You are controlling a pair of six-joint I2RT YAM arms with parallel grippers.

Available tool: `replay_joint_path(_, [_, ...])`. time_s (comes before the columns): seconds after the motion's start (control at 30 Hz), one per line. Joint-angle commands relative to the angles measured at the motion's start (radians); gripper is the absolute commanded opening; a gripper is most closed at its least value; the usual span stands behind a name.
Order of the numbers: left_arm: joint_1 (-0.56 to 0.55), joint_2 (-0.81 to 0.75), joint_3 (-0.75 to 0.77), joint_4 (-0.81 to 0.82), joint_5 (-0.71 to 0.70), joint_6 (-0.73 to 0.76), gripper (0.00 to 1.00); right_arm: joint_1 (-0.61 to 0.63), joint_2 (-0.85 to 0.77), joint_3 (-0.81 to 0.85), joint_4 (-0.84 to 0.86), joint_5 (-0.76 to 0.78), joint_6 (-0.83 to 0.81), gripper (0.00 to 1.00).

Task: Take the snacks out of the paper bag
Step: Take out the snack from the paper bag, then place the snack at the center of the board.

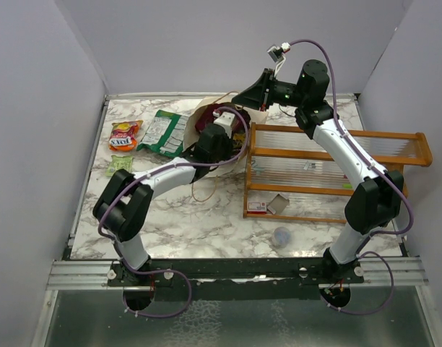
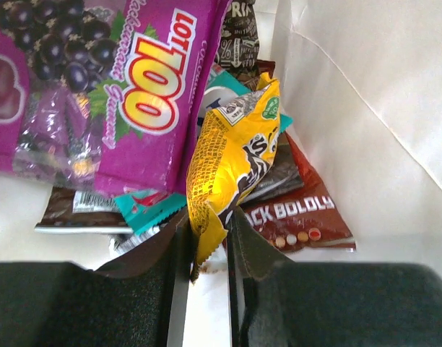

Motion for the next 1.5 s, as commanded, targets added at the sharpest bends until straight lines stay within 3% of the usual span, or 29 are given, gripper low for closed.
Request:
replay_joint_path(0.0, [-0.002,-0.142,-0.030,-0.049,-0.007,-0.004,0.05,0.000,-0.021,0.015,0.005,-0.007,-0.008,0.01])
replay_joint_path(0.1, [-0.002,-0.237,-0.075,-0.095,-0.011,-0.006,0.00,0.001,-0.021,0.016,0.005,-0.007,-0.010,0.01])
replay_joint_path(0.43, [-0.001,-0.588,-0.145,-0.382,-0.039,-0.031,0.00,0.000,-0.015,0.002,0.015,-0.010,-0.007,0.01])
replay_joint_path(0.67, [0.000,-0.865,-0.180,-0.519,-0.368,-0.160,0.00,0.001,-0.006,-0.018,0.050,-0.017,0.013,0.01])
replay_joint_path(0.87, [-0.001,-1.082,-0.313,-0.447,-0.791,-0.237,0.00,0.000,-0.011,-0.024,0.058,-0.018,0.022,0.01])
replay_joint_path(1.0, [-0.001,-1.085,-0.367,-0.388,-0.985,-0.184,0.00,0.000,-0.017,-0.024,0.053,-0.016,0.020,0.01])
replay_joint_path(1.07, [0.001,-1.036,-0.360,-0.364,-0.986,-0.122,0.00,0.000,-0.020,-0.025,0.049,-0.015,0.019,0.01])
replay_joint_path(1.13, [0.009,-0.979,-0.328,-0.440,-0.973,-0.158,0.00,0.001,-0.022,-0.027,0.046,-0.012,0.015,0.01])
replay_joint_path(1.23, [0.077,-0.911,-0.323,-0.455,-0.811,-0.157,0.00,0.001,-0.022,-0.030,0.049,-0.010,0.019,0.01])
replay_joint_path(1.37, [0.332,-0.838,-0.325,-0.493,-0.410,-0.236,0.00,0.001,-0.021,-0.030,0.051,-0.015,0.024,0.01])
replay_joint_path(1.47, [0.530,-0.821,-0.349,-0.495,-0.277,-0.303,0.00,0.000,-0.026,-0.034,0.050,-0.014,0.019,0.01])
